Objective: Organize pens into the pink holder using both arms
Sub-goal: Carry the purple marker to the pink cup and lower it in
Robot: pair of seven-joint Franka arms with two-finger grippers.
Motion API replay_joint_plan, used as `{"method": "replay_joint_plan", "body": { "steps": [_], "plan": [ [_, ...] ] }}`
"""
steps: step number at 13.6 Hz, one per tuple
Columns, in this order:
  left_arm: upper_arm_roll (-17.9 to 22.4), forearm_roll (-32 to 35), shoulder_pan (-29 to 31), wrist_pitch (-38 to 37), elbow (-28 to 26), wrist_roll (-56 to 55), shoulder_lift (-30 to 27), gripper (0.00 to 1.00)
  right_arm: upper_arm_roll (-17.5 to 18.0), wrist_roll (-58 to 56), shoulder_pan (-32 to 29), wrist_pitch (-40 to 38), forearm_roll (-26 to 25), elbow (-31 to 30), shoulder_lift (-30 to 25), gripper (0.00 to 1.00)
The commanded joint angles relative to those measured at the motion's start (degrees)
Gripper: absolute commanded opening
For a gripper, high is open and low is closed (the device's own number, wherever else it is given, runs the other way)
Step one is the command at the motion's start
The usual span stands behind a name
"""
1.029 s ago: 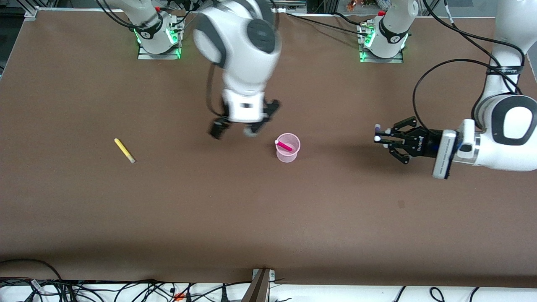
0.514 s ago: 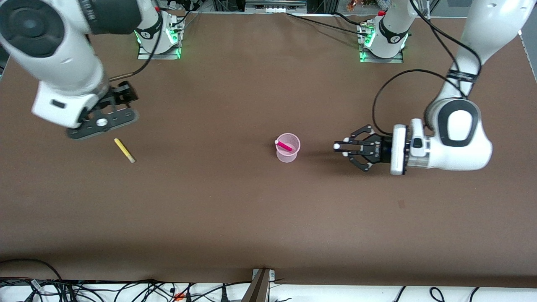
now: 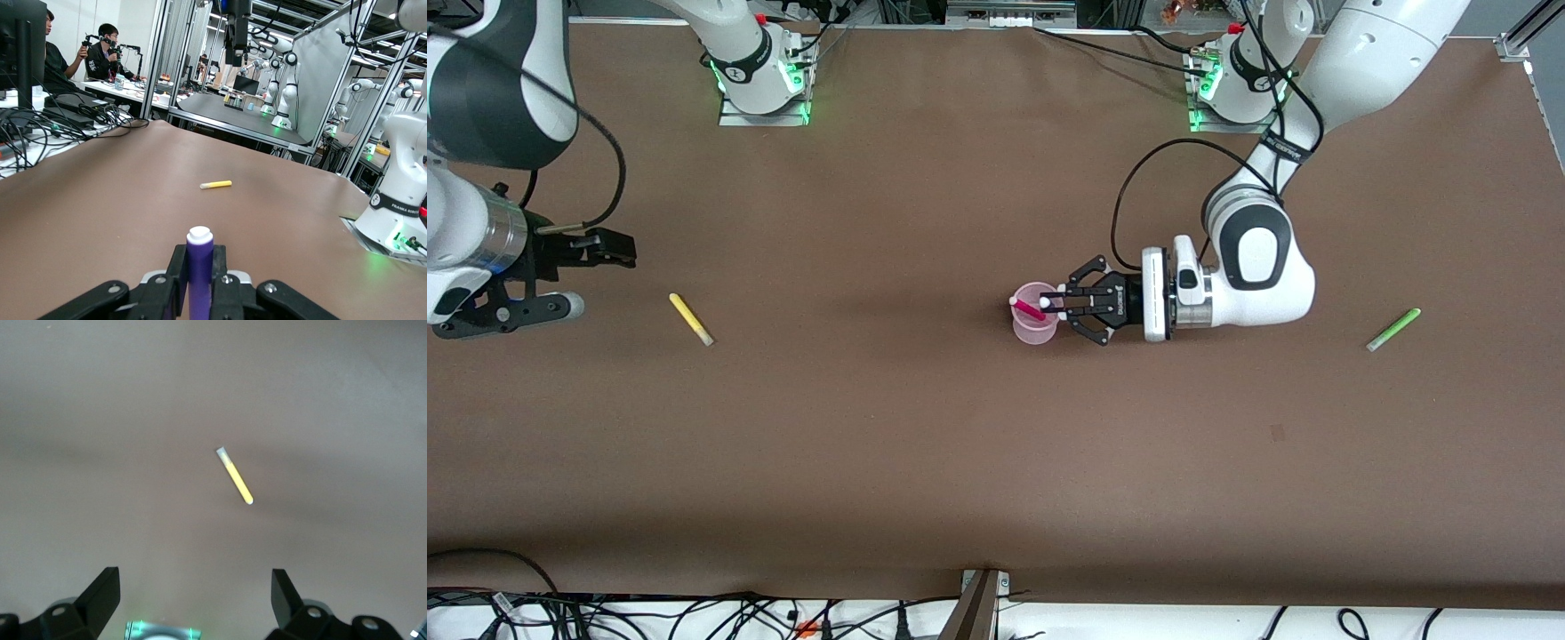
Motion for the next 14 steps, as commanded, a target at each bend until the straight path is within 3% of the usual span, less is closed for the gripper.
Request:
{"method": "replay_joint_plan", "body": {
  "steps": [1,4,7,8,9,14],
  "plan": [
    [-0.02,-2.54,0.44,0.34,-1.47,9.06,2.93,0.0,0.03,0.49,0.99,8.49,0.71,-14.06,-8.71,1.0],
    [-0.02,-8.15,0.27,0.17,-1.47,18.13,6.2,0.0,0.03,6.0,1.08,8.68,0.88,-14.44,-8.81,1.0],
    [-0.02,-8.61,0.26,-0.09,-1.55,18.23,6.29,0.0,0.12,5.59,1.08,8.68,0.8,-14.26,-8.72,1.0],
    [-0.02,-8.61,0.35,-0.18,-1.55,18.23,6.29,0.27,0.04,5.59,1.08,8.68,0.79,-14.0,-8.72,1.0],
    [-0.02,-8.61,0.61,-0.53,-1.55,18.4,6.29,0.99,0.12,5.5,1.08,8.68,0.79,-14.0,-8.72,1.0],
    [-0.11,-8.78,3.24,-1.68,-1.12,19.82,4.8,1.0,0.12,5.32,1.08,8.77,0.71,-14.0,-8.72,1.0]
  ]
}}
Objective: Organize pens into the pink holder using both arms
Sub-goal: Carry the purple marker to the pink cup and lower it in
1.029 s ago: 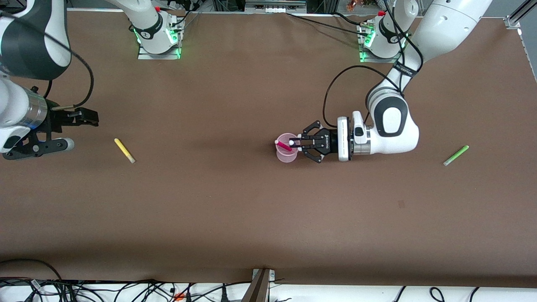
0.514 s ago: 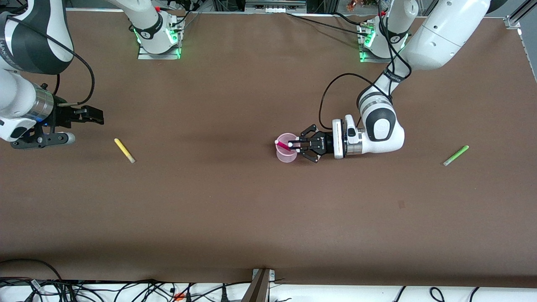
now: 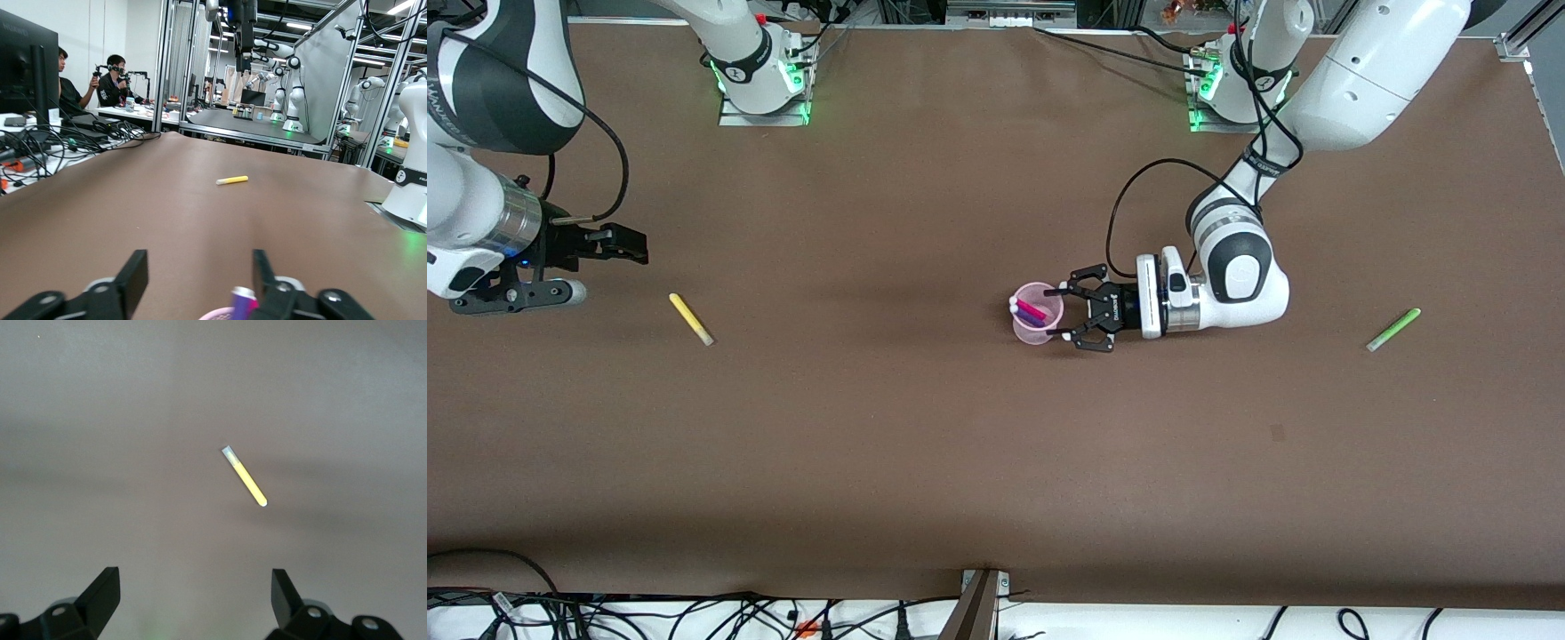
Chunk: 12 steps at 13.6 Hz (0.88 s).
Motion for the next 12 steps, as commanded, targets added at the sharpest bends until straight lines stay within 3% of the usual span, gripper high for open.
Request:
{"method": "replay_joint_plan", "body": {
  "steps": [1,7,10,12],
  "plan": [
    [-0.7,-2.33,2.75,-0.99,-0.1,1.81,-2.1,1.0,0.07,0.55,0.28,0.88,0.65,-1.35,-1.56,1.0],
    [-0.09,-0.49,4.6,-0.82,3.66,-22.77,-6.77,1.0,0.07,0.55,0.28,0.88,0.74,-1.35,-1.56,1.0],
    [0.09,3.72,5.74,-0.73,6.56,-32.36,-6.77,1.0,0.07,0.55,0.28,0.8,0.83,-1.35,-1.56,1.0],
    [-0.09,10.46,7.58,-1.08,10.07,-40.61,-6.77,1.0,0.07,0.55,0.28,0.8,0.83,-1.35,-1.56,1.0]
  ]
}}
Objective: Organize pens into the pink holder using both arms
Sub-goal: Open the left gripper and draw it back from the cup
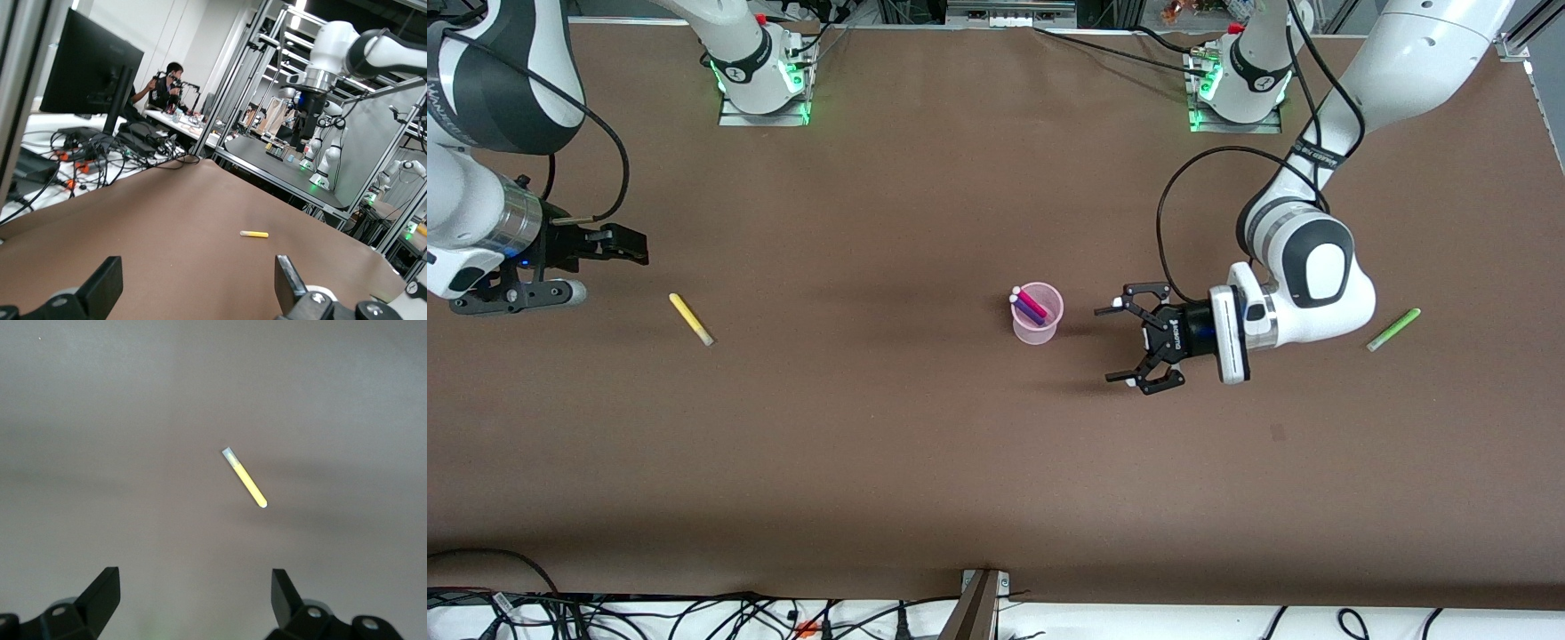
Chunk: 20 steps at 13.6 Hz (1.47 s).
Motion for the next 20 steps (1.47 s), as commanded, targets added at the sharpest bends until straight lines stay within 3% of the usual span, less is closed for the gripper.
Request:
{"method": "replay_joint_plan", "body": {
  "steps": [1,4,9,16,20],
  "plan": [
    [-0.34,9.97,2.83,-1.59,5.09,-11.52,-0.22,1.0,0.07,0.55,0.22,0.58,0.74,-1.35,-1.56,1.0],
    [-0.16,21.41,6.26,-8.36,10.29,-25.49,-0.22,1.0,0.07,0.55,0.22,0.58,0.83,-1.35,-1.65,1.0],
    [-0.07,38.02,9.7,-16.36,13.54,-45.79,-2.76,1.0,0.07,0.55,0.22,0.58,0.83,-1.35,-1.65,1.0],
    [-0.95,60.26,9.35,-34.45,23.82,-82.88,-5.93,1.0,0.07,0.55,0.22,0.67,0.92,-1.35,-1.65,1.0],
    [-1.3,72.91,8.21,-42.81,25.68,-94.95,-9.79,1.0,0.24,1.43,0.22,0.58,0.92,-1.26,-1.65,1.0]
  ]
}}
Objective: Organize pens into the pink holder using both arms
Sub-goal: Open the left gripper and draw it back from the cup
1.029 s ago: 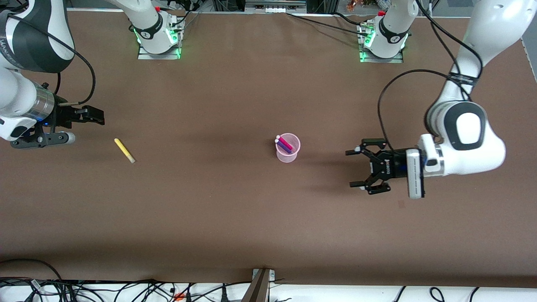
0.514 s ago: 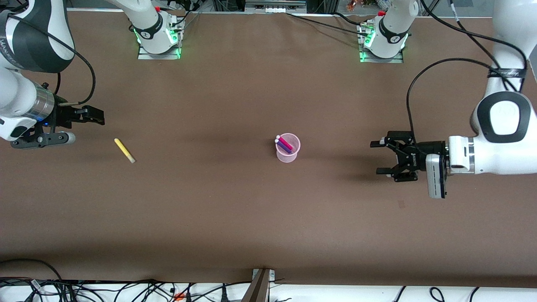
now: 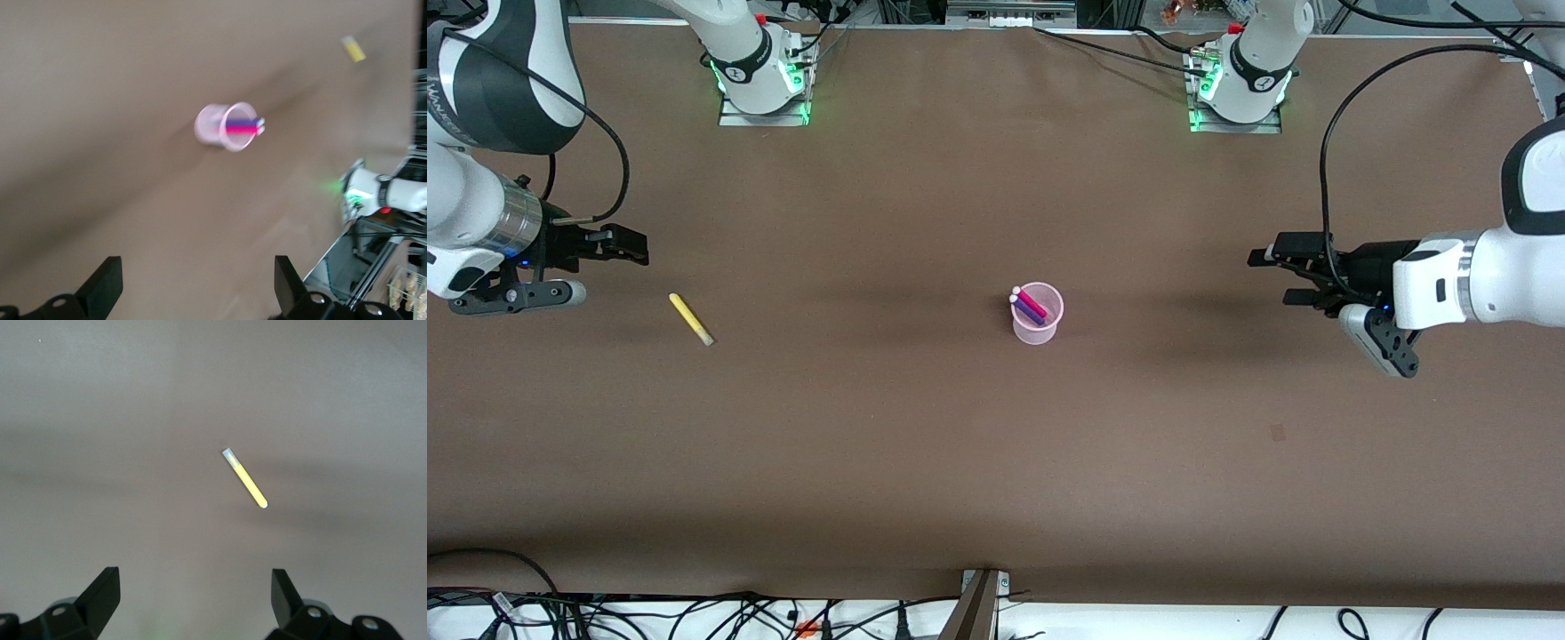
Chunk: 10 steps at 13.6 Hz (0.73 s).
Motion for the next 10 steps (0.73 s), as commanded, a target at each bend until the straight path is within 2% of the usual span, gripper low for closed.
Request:
{"method": "replay_joint_plan", "body": {
  "steps": [1,4,6,7,10],
  "plan": [
    [-0.1,9.88,-0.93,-4.48,0.82,-6.12,-3.41,1.0,0.14,0.97,0.18,0.47,0.86,-1.26,-1.63,1.0],
    [-0.1,27.45,-1.46,-8.52,0.47,-6.65,-8.16,1.0,0.23,0.97,0.18,0.47,0.86,-1.26,-1.63,1.0],
    [1.3,29.61,-2.5,-7.14,-2.41,-7.0,-13.16,1.0,0.23,0.88,0.18,0.47,0.86,-1.35,-1.63,1.0],
    [3.83,29.0,-3.82,-5.47,-4.35,-7.35,-15.44,1.0,0.14,0.97,0.18,0.47,0.86,-1.35,-1.63,1.0],
    [17.09,27.87,-12.77,2.95,-10.68,-7.36,-22.66,1.0,0.23,1.14,0.18,0.38,0.86,-1.26,-1.63,1.0]
  ]
}}
